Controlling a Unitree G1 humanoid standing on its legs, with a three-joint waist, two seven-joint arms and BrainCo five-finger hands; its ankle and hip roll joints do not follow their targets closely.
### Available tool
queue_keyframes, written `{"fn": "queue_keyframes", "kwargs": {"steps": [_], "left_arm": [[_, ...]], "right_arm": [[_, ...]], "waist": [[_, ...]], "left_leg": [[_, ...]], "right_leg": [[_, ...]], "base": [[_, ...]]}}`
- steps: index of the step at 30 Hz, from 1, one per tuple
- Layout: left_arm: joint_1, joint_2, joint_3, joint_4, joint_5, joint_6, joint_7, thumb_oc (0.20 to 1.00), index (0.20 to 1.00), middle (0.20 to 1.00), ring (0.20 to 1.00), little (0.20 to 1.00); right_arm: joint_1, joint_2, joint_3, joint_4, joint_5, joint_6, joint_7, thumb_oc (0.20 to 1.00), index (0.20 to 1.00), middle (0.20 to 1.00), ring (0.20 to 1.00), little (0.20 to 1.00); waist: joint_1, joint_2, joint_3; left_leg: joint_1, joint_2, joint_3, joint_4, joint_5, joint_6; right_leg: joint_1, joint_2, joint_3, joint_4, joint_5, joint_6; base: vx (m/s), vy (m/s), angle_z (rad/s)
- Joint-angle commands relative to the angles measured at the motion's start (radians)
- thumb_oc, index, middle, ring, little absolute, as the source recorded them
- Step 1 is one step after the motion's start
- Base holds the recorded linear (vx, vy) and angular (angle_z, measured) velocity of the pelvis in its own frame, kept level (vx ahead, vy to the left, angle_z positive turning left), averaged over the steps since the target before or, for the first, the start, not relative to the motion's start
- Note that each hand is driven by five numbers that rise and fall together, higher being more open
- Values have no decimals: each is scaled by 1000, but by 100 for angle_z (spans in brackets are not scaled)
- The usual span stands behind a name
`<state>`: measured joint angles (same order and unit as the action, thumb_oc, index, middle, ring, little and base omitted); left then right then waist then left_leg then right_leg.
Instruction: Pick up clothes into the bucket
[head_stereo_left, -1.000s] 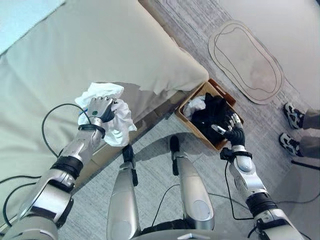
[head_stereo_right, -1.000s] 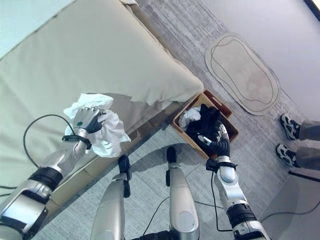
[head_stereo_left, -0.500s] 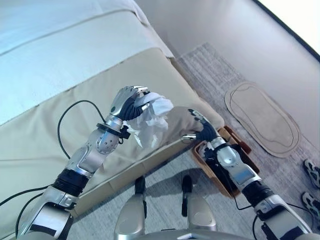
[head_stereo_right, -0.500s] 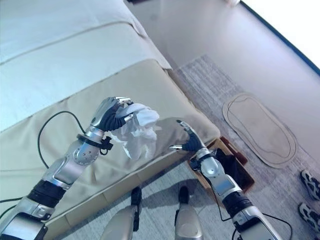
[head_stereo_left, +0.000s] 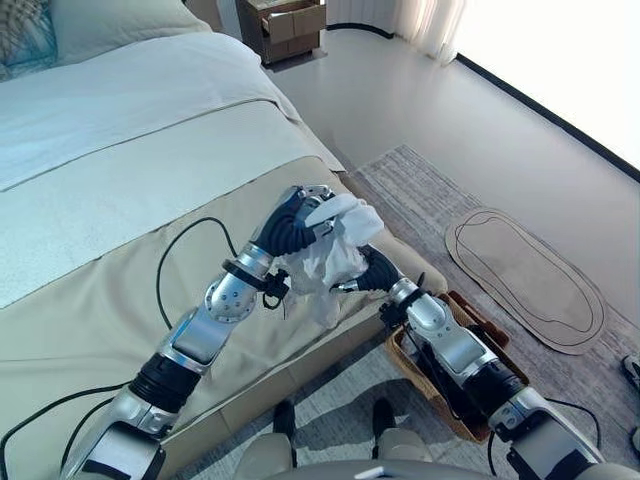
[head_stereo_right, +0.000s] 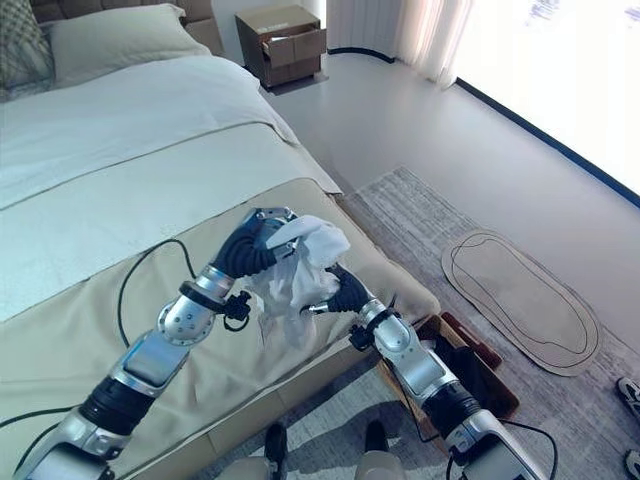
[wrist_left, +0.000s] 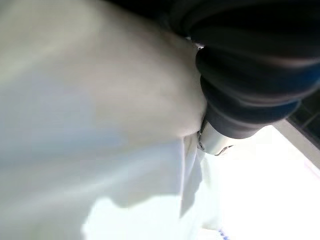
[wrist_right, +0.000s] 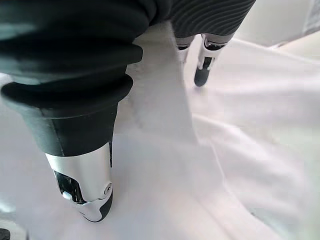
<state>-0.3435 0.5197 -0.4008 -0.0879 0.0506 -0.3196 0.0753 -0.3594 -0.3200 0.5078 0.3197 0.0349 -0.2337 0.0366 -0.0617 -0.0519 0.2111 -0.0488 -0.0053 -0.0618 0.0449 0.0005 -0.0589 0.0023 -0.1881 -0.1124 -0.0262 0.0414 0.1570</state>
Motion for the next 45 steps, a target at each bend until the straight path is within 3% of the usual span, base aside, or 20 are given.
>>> {"fn": "queue_keyframes", "kwargs": {"steps": [1,12,13,23,30,31,32,45], "left_arm": [[1,-27,1,-83,-67,-47,-6,200,200,200,200,200],[-6,-92,-74,-107,-167,-15,-11,200,200,200,200,200],[-13,-101,-89,-104,-179,-12,-13,200,200,200,200,200],[-4,-98,-94,-83,-205,-4,-26,200,200,200,200,200],[49,-99,-55,-29,-194,-8,-6,200,200,200,200,200],[56,-99,-49,-26,-195,-9,-7,818,818,818,818,818],[65,-101,-41,-16,-200,-11,-5,1000,1000,1000,1000,1000],[210,-130,106,43,-276,-29,17,1000,1000,1000,1000,1000]], "right_arm": [[-40,56,18,-73,79,-37,-22,1000,1000,1000,1000,1000],[-73,139,61,-99,179,-31,-60,1000,1000,1000,1000,1000],[-78,148,69,-96,188,-34,-63,200,200,200,200,200],[-31,139,43,-72,258,-35,-64,200,200,200,200,200],[82,106,-42,-40,319,-43,-70,200,200,200,200,200],[89,102,-50,-40,314,-44,-70,200,200,200,200,200],[101,100,-64,-38,317,-46,-74,200,200,200,200,200],[229,63,-285,-20,322,-81,-147,200,200,200,200,200]], "waist": [[10,-24,-55],[16,-26,-54],[17,-27,-53],[15,-28,-69],[6,-29,-86],[6,-28,-88],[4,-29,-90],[-13,-37,-105]], "left_leg": [[-2,-21,37,57,-92,51],[-7,-26,39,65,-93,56],[-8,-27,39,68,-93,56],[6,-26,39,62,-92,55],[29,-26,46,49,-94,55],[31,-26,48,47,-94,56],[33,-27,49,45,-94,57],[42,-45,67,72,-117,75]], "right_leg": [[-79,-25,-7,13,75,29],[-79,-30,-10,15,80,31],[-79,-30,-9,16,81,32],[-64,-33,-12,15,77,33],[-50,-35,-11,14,77,35],[-50,-35,-10,14,77,36],[-49,-36,-8,13,78,36],[-46,-54,16,27,82,45]], "base": [[0,0,0],[0,0,0],[0,0,0],[5,1,0],[4,8,-1],[-2,26,-4],[-3,21,-4],[-1,23,-5]]}}
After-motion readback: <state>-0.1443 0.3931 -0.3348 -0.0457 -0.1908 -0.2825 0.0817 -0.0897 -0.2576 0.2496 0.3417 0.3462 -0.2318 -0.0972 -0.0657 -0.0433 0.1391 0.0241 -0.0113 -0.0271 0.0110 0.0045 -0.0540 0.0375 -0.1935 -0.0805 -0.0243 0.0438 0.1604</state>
